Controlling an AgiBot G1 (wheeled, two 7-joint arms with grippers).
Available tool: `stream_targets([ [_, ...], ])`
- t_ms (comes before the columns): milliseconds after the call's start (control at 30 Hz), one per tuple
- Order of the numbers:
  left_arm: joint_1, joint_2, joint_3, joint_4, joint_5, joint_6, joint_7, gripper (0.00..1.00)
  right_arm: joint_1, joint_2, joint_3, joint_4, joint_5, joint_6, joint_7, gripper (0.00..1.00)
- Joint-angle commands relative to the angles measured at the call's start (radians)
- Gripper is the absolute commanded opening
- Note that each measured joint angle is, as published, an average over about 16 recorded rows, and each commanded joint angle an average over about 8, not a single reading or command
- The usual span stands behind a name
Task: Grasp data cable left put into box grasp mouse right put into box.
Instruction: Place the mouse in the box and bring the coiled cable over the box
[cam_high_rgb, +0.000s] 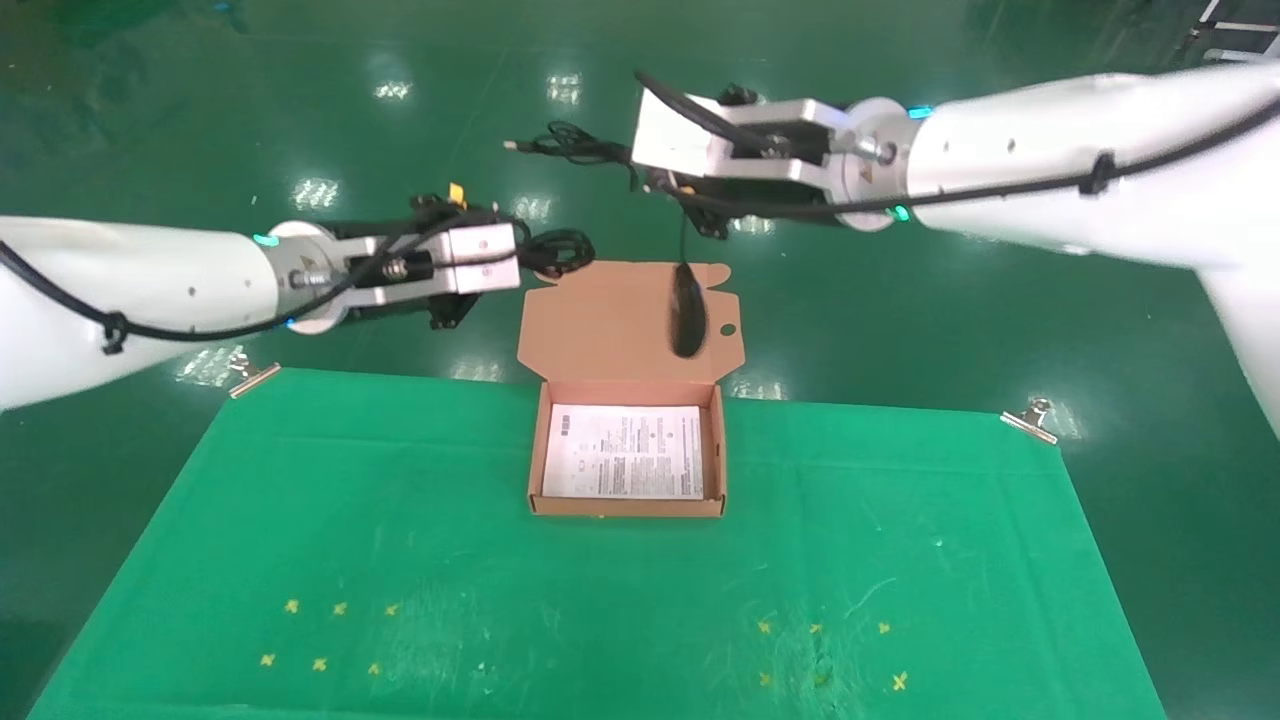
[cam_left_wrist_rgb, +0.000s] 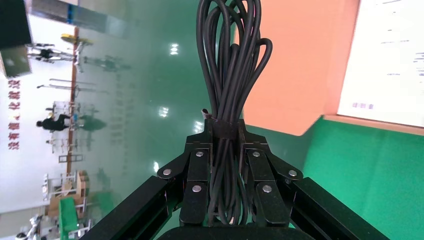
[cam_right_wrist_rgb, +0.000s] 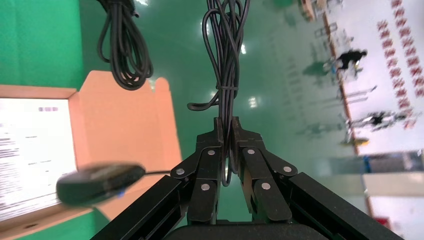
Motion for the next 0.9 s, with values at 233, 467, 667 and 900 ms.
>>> stream_targets([
  [233,-0.007,-0.001,-0.005,0.007,0.014,-0.014,-0.011,0.00,0.037,-0.036,0.004,-0.050,0.051,0.007,-0.075,0.00],
  [467,0.014,-0.038,-0.003,0.000,0.049,0.000,-0.032,0.00,0.024,-0.050,-0.007,-0.075,0.047,0.005,-0.082,0.00],
  [667,0.030,-0.075,-0.003,-0.006,0.095,0.022,-0.068,0.00,0.003,-0.077,-0.024,-0.127,0.040,0.004,-0.087,0.00],
  [900,0.037,-0.100,-0.005,0.000,0.166,0.051,-0.132,0.00,-0.024,-0.117,-0.043,-0.192,0.048,0.019,-0.108,0.00],
])
